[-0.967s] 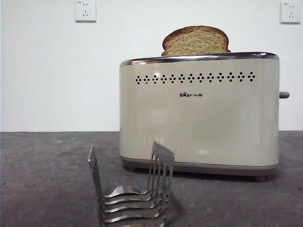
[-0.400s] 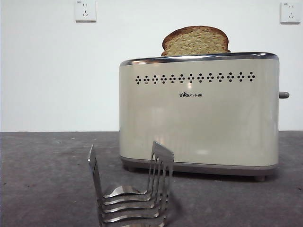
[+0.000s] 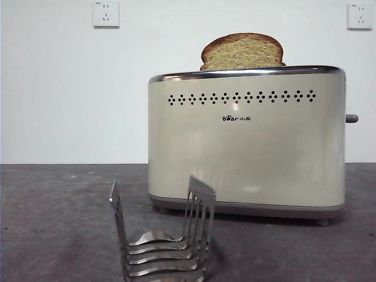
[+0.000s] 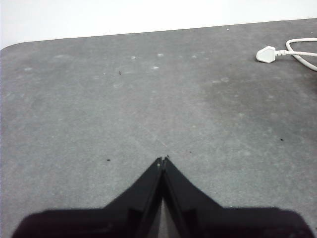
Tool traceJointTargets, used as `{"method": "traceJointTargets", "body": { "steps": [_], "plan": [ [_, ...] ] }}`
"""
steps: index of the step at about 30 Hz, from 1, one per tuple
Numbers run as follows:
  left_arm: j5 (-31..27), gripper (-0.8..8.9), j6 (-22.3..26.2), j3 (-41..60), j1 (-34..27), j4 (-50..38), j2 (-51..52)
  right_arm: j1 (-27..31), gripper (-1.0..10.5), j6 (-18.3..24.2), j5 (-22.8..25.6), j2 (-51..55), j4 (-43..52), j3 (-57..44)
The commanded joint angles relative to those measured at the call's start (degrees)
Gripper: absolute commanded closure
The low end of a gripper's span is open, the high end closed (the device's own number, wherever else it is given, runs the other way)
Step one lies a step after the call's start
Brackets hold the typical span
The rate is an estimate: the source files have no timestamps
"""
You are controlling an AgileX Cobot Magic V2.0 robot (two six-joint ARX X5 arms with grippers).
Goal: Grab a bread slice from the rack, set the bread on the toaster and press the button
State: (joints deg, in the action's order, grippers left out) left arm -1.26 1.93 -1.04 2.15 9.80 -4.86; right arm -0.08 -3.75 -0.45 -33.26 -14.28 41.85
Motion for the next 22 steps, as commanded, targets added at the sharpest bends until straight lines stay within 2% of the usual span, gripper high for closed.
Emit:
{"method": "traceJointTargets", "body": {
  "steps": [1, 4, 7, 10, 15, 22],
  "plan": [
    [0.2, 8.17, 0.0, 0.6, -0.2, -0.4, 0.0, -0.3, 9.5, 1.5, 0.1, 10.7, 6.6, -12.6],
    [0.2, 8.17, 0.0, 0.6, -0.2, -0.4, 0.0, -0.3, 9.5, 1.5, 1.7, 19.8, 14.9, -24.1],
    [0.2, 8.17, 0.0, 0.6, -0.2, -0.4, 0.0, -0.3, 9.5, 1.5, 0.9, 25.4, 19.8, -32.7],
    [0.2, 8.17, 0.0, 0.6, -0.2, -0.4, 0.0, -0.3, 9.5, 1.6, 0.9, 28.8, 18.3, -37.1],
    [0.2, 8.17, 0.0, 0.6, -0.2, -0.4, 0.0, -0.3, 9.5, 5.4, 0.9, 32.3, 10.8, -39.0],
    [0.2, 8.17, 0.0, 0.6, -0.2, -0.4, 0.0, -1.7, 9.5, 5.9, -1.0, 32.8, 8.1, -41.0]
  ]
}}
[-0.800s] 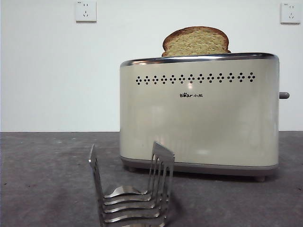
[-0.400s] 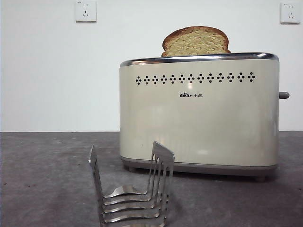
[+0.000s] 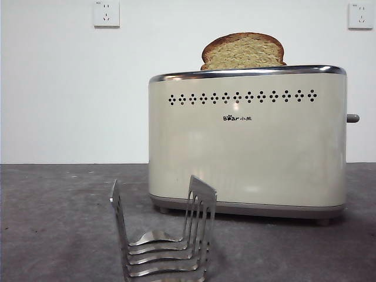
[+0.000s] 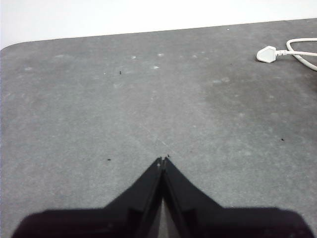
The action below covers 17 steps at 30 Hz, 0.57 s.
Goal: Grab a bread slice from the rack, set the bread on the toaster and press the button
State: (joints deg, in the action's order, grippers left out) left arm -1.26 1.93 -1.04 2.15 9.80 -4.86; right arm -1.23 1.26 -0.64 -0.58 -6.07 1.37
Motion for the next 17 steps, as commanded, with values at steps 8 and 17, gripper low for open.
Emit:
{"method": "traceJointTargets", "body": {
  "steps": [8, 17],
  "plan": [
    [0.2, 8.17, 0.0, 0.6, -0.2, -0.4, 0.0, -0.7, 9.5, 3.7, -0.9, 0.2, -4.5, -0.5],
    [0.2, 8.17, 0.0, 0.6, -0.2, -0.4, 0.0, -0.7, 9.5, 4.9, -0.4, 0.2, -4.5, -0.5]
  ]
}}
